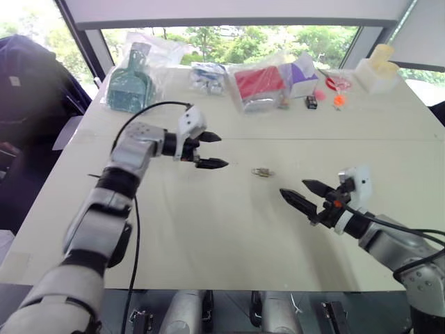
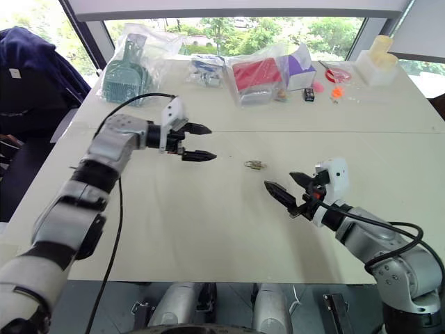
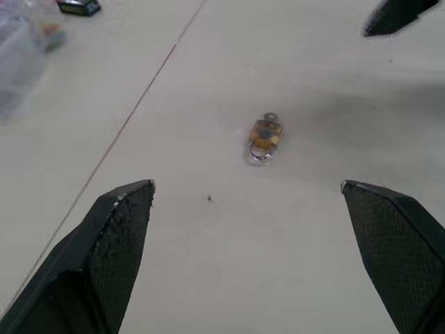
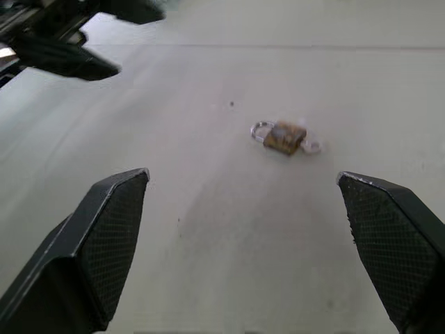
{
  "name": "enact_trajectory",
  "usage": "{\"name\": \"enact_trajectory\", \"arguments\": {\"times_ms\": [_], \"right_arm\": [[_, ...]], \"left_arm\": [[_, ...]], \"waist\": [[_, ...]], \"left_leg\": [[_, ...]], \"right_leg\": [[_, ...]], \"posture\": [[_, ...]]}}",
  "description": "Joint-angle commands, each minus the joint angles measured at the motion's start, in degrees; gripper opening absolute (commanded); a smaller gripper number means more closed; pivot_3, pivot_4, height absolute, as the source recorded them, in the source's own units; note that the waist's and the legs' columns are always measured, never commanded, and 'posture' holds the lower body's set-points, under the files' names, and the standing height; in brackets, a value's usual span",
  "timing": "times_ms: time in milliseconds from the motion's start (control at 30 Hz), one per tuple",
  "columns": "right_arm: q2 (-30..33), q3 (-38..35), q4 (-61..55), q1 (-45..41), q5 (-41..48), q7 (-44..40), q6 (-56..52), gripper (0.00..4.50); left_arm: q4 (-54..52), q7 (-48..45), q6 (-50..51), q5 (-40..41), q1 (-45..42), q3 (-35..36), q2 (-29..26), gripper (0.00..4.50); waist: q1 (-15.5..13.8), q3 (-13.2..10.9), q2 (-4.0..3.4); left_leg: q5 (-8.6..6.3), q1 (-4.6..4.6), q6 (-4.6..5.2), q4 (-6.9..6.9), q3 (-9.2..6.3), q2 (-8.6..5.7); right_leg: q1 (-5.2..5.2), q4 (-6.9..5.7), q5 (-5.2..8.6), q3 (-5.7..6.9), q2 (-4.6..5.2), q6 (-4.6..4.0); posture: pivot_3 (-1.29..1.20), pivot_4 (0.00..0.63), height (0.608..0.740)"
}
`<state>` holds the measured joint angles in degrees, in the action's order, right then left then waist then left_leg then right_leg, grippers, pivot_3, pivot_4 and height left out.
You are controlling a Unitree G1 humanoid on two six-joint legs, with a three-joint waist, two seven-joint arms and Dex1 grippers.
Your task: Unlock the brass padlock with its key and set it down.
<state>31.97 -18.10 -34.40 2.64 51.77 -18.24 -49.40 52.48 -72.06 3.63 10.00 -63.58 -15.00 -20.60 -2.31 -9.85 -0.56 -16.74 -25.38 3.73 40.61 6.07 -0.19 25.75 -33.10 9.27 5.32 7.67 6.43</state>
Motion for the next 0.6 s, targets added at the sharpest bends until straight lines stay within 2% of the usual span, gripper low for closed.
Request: {"name": "enact_trajectory", "arguments": {"times_ms": [33,133,300,467,600], "right_arm": [[-2.93,-1.69,-7.25,4.07,0.46,4.66,1.79,4.5],[-5.9,-2.9,-12.98,10.73,1.35,8.77,2.3,4.5],[-9.34,-4.61,-24.81,27.11,5.42,16.6,6.33,4.5],[-1.87,-2.47,-25.6,40.5,9.89,21.45,21.55,4.5],[4.06,4.49,-25.6,50.01,6.38,24.03,36.45,4.5]], "left_arm": [[14.17,1.61,-9.4,-4.89,-6.15,0.32,4.94,4.48],[20.43,3.73,-11.89,-7.76,-8.97,1.11,9.32,4.48],[24.18,6.7,-13.14,-11.64,-10.0,1.62,15.49,4.48],[25.42,10.26,-13.61,-15.35,-9.89,1.57,20.97,4.48],[26.22,16.28,-10.25,-18.05,-9.42,1.97,23.86,4.48]], "waist": [[0.22,-0.02,0.04],[0.15,-0.03,0.06],[-0.16,-0.03,0.07],[0.13,-0.04,0.17],[0.11,-0.06,0.22]], "left_leg": [[-0.01,-0.02,0.02,0.02,0.01,0.0],[-0.23,-0.04,0.39,0.03,0.04,0.02],[-0.28,-0.07,0.46,0.14,-0.03,0.04],[-0.33,0.09,0.48,0.38,-0.09,0.08],[-0.35,0.12,0.47,0.3,-0.09,0.12]], "right_leg": [[0.0,0.01,-0.08,0.0,0.0,0.15],[0.02,0.01,-0.09,0.0,0.0,0.22],[0.02,-0.01,-0.07,0.0,0.03,0.21],[-0.29,0.16,0.03,0.01,0.07,0.01],[-0.25,0.14,0.07,0.0,0.07,0.07]], "posture": [[0.0,0.15,0.735],[0.0,0.15,0.735],[0.0,0.15,0.735],[0.0,0.15,0.735],[0.0,0.15,0.735]]}}
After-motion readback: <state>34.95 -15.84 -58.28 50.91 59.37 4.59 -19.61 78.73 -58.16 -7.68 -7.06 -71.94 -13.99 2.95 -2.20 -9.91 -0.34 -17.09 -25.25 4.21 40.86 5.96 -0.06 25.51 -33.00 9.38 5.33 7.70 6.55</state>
